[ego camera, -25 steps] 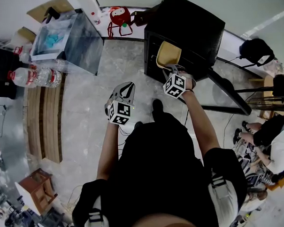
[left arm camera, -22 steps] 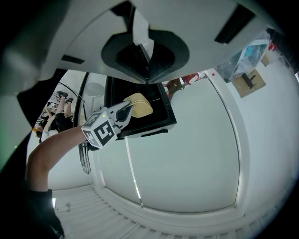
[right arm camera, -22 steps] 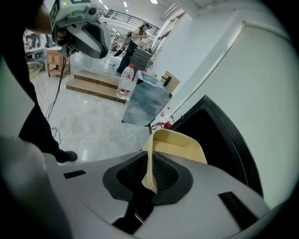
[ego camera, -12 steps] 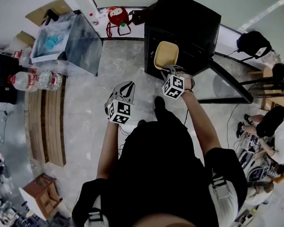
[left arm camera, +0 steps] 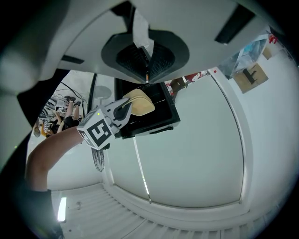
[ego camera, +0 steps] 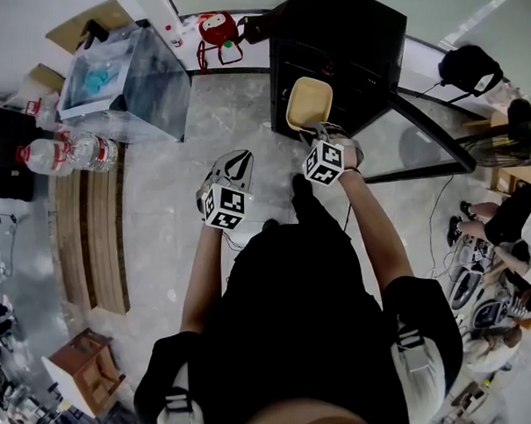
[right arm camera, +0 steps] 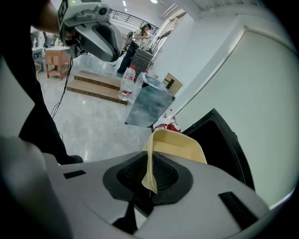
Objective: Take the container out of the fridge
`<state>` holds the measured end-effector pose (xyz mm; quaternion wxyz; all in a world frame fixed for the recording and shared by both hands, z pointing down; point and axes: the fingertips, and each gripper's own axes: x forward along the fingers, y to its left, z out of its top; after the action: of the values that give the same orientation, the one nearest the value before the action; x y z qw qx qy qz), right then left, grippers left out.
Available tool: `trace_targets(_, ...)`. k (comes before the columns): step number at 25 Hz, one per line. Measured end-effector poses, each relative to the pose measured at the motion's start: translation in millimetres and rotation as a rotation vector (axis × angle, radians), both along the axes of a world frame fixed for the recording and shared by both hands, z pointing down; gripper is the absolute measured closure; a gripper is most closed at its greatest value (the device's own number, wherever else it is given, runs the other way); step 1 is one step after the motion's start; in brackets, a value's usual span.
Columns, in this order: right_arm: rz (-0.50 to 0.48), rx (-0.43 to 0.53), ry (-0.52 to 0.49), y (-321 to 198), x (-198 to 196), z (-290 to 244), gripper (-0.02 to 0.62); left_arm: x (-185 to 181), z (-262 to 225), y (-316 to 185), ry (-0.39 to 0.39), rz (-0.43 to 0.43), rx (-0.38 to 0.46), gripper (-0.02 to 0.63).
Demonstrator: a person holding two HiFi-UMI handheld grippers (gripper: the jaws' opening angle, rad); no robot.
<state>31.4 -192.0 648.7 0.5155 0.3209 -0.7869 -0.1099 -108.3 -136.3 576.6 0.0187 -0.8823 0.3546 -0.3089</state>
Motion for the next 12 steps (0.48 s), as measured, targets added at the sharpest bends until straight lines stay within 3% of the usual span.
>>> trace_targets(12,0.027,0.003,0.000,43.7,-13.6,-0.6,0.566,-19.5,2.2,31.6,0.010,0.011,0.010,0.577)
